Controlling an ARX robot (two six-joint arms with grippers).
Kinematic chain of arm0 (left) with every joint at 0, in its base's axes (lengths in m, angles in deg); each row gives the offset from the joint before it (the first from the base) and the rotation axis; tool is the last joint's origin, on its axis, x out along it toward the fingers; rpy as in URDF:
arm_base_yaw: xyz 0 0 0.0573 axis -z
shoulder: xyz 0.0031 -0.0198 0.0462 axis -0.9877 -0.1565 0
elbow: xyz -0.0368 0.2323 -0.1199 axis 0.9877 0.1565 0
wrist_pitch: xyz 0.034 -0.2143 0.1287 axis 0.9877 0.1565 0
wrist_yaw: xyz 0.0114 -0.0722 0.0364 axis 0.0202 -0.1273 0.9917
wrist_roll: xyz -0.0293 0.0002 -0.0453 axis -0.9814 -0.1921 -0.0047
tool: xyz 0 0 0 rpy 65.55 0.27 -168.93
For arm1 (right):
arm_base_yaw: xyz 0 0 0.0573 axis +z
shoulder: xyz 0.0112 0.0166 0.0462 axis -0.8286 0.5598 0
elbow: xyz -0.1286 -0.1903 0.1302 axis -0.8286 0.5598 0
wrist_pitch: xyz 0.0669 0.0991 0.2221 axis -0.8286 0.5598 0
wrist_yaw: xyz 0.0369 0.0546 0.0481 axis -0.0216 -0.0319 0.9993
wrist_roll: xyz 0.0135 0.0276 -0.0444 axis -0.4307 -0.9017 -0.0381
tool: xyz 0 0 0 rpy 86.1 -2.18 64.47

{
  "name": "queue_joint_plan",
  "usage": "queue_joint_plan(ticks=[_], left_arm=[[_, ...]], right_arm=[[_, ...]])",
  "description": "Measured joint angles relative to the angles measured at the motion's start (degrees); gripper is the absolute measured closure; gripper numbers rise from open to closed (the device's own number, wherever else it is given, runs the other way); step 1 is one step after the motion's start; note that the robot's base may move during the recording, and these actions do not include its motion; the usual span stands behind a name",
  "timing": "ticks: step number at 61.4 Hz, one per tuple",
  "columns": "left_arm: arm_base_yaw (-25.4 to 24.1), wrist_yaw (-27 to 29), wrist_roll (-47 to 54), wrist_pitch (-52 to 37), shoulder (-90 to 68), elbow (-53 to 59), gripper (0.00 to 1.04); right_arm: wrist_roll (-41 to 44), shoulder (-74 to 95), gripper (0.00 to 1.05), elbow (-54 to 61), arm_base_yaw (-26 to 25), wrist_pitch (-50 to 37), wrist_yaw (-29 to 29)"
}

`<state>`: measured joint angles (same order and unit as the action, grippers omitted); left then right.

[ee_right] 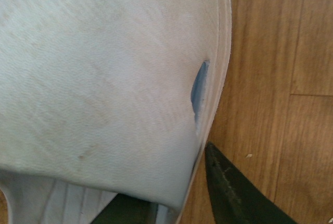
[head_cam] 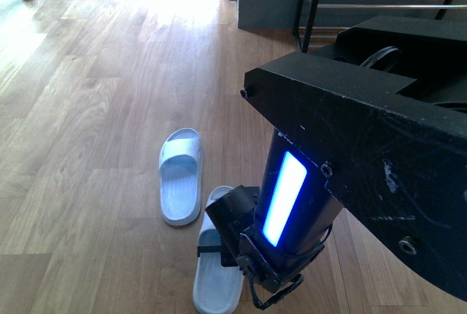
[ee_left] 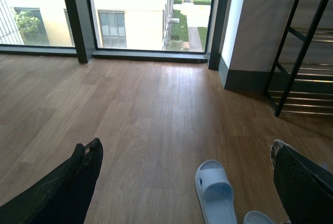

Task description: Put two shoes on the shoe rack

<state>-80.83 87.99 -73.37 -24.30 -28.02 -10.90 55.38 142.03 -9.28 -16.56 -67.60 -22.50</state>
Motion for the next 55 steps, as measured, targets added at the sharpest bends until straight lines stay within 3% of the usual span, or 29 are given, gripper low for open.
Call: queue_joint_plan(ticks=[6, 16, 28, 43, 55], left_arm=[[0.0, 0.0, 0.0, 0.0, 0.0, 0.0, 0.09], [0.0, 0.0, 0.0, 0.0, 0.0, 0.0, 0.09], [0.0, 0.0, 0.0, 0.0, 0.0, 0.0, 0.09], [0.0, 0.0, 0.0, 0.0, 0.0, 0.0, 0.09], [0.0, 0.0, 0.0, 0.0, 0.0, 0.0, 0.09]], right_arm=[[0.9, -1.2, 1.03, 2.8, -0.5, -2.8, -2.3], [2.3, -8.5, 1.03, 11.0, -2.3, -8.9, -4.3], [3.5, -35.0, 1.03, 31.3, -9.7, -20.2, -2.8], [6.7, -63.1, 1.03, 45.0, -19.7, -19.8, 2.6], [8.8, -77.9, 1.03, 50.6, -24.6, -16.7, 8.3]])
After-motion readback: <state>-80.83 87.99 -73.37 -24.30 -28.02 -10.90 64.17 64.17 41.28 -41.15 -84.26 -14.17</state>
